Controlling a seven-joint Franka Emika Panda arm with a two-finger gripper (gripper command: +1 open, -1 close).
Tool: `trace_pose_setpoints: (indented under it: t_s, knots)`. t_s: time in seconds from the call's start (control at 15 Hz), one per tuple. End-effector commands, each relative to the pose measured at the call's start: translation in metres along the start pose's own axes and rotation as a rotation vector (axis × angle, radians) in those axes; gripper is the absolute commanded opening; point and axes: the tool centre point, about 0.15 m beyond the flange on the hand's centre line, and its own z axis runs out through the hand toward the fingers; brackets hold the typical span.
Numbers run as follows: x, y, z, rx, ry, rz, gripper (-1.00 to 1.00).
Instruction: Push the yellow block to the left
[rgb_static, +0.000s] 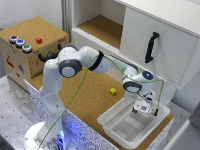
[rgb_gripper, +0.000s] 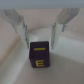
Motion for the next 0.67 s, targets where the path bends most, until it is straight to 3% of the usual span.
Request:
trace_pose_setpoints:
  t_s: [0.0, 0.33, 0.6]
  knots:
    - [0.02, -0.019, -0.074, -0.098, -0.038, -0.013, 1.0]
    - [0.03, -0.072, -0.137, -0.12, 0.071, -0.039, 1.0]
    - [0.02, -0.13, -0.15, -0.129, 0.088, 0.028, 1.0]
